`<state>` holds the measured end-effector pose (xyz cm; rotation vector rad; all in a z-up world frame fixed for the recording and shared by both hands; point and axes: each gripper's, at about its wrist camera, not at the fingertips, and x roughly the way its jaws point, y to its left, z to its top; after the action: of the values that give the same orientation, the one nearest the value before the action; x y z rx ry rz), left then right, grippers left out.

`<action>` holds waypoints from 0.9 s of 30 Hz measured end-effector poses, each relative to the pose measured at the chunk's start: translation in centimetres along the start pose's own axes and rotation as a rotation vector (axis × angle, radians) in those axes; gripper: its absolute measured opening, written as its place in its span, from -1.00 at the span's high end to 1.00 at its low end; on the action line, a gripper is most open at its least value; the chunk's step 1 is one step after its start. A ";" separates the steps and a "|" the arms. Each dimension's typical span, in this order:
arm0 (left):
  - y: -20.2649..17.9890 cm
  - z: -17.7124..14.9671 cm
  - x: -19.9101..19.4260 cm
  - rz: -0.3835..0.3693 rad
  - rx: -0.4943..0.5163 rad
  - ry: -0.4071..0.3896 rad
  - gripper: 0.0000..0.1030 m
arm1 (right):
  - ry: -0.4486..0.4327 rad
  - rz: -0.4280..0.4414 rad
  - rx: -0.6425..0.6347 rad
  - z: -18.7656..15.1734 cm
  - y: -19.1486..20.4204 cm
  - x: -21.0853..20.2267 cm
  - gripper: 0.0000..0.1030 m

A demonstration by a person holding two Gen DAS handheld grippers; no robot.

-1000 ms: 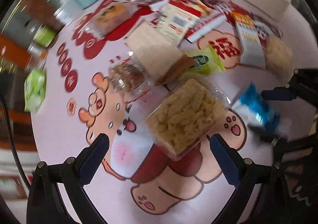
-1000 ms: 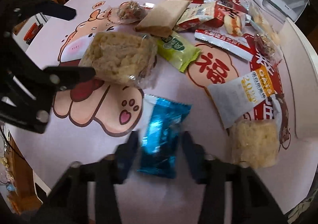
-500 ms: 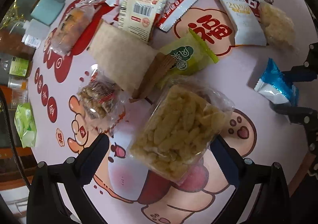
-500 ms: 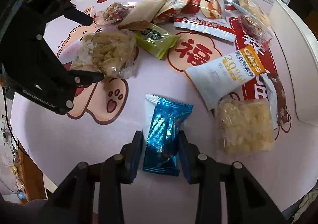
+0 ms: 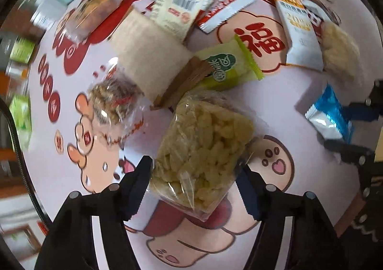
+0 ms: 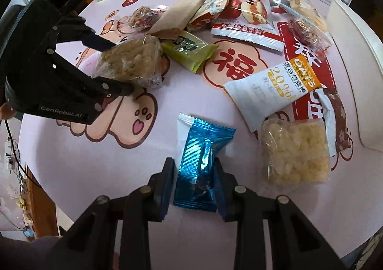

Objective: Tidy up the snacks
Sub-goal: 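Grasp the blue foil packet with the right gripper while the left grasps the clear puffed-snack bag, then carry both snacks into the white tray and open both grippers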

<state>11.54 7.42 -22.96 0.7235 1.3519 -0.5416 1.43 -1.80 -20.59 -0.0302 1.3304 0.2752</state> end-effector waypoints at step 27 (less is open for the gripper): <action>-8.6 4.6 -21.2 -0.073 -0.360 -0.442 -0.29 | -0.347 -0.098 0.131 0.6 -11.4 -17.9 0.40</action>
<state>5.18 -3.02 -3.11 0.2396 1.0234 -0.4653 0.68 -16.01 -4.74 0.0606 0.9961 0.1034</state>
